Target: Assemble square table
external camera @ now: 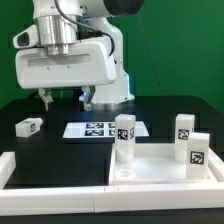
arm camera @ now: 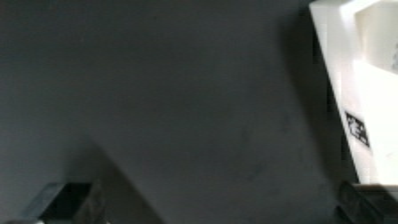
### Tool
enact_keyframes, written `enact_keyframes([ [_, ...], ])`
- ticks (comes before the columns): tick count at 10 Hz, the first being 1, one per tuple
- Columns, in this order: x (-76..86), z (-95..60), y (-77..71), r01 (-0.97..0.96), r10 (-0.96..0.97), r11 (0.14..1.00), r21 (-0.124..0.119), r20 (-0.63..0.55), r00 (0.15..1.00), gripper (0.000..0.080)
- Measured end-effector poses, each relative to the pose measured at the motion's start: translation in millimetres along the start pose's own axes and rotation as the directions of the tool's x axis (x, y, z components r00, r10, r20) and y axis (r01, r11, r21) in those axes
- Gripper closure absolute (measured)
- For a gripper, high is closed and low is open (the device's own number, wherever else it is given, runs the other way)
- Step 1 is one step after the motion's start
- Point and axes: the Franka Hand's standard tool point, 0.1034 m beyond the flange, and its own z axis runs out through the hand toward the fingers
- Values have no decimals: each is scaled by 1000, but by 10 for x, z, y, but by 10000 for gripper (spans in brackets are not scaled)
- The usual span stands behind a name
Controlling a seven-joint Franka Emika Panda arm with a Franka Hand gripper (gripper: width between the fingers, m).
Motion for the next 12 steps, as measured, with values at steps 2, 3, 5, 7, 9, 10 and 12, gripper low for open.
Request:
enact_keyframes([
  [2, -6, 12, 18, 8, -8, 1000, 0, 8, 1000, 151],
  [3, -110, 64, 212, 50, -53, 998, 26, 122, 991, 151],
  [5, -279, 30, 878, 47, -67, 996, 72, 303, 951, 151],
  [7, -374, -13, 1235, 38, -66, 997, 73, 439, 896, 151],
  [9, -359, 5, 1180, 43, -77, 996, 75, 531, 844, 151],
  [10, -393, 7, 1184, 34, -76, 996, 81, 588, 805, 151],
  [12, -523, 129, 1457, 52, -85, 996, 68, 700, 709, 151],
])
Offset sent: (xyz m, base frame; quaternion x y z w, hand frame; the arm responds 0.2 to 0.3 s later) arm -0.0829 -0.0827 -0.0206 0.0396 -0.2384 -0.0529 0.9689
